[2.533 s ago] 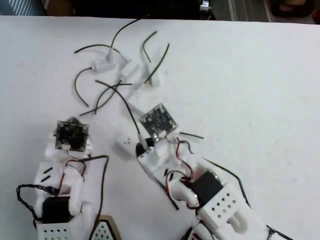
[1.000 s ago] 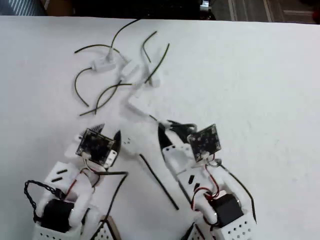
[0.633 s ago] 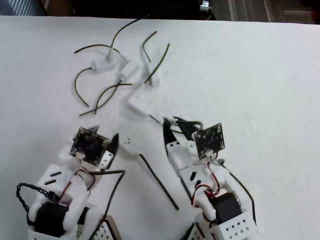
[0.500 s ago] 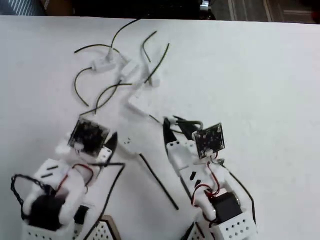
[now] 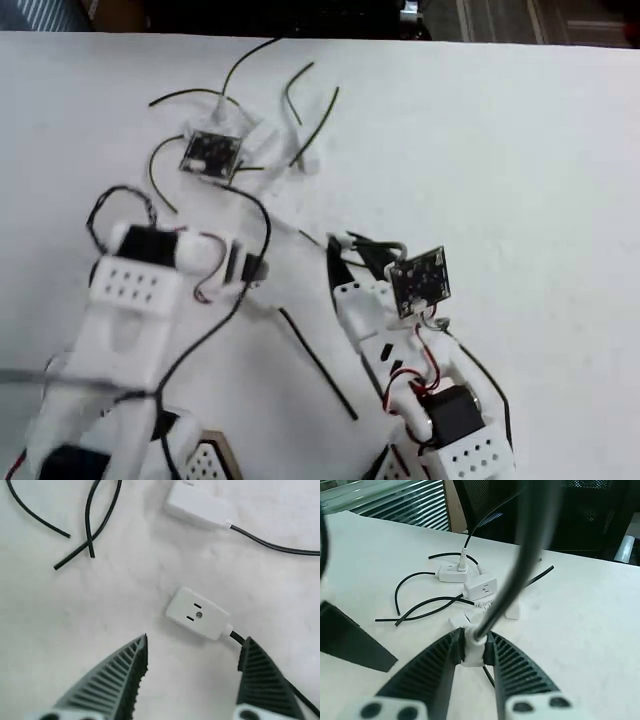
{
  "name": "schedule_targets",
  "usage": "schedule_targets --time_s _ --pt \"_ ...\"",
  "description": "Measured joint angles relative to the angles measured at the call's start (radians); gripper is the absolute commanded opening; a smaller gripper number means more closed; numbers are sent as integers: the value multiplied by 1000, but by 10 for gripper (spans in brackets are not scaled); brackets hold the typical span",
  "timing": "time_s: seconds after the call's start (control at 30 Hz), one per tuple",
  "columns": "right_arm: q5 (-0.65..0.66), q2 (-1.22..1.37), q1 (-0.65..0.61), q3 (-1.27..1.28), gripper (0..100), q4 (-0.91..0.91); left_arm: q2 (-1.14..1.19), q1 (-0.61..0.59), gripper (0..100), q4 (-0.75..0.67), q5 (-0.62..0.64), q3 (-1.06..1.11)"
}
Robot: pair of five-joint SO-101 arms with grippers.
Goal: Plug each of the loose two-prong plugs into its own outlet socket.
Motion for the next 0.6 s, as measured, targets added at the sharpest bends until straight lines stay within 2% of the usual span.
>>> schedule_targets --time_s 0.3,0.6 --pt "0 0 0 0 17 0 416 0 302 0 57 -133" --pt "0 0 0 0 17 0 569 61 299 -2 83 -133"
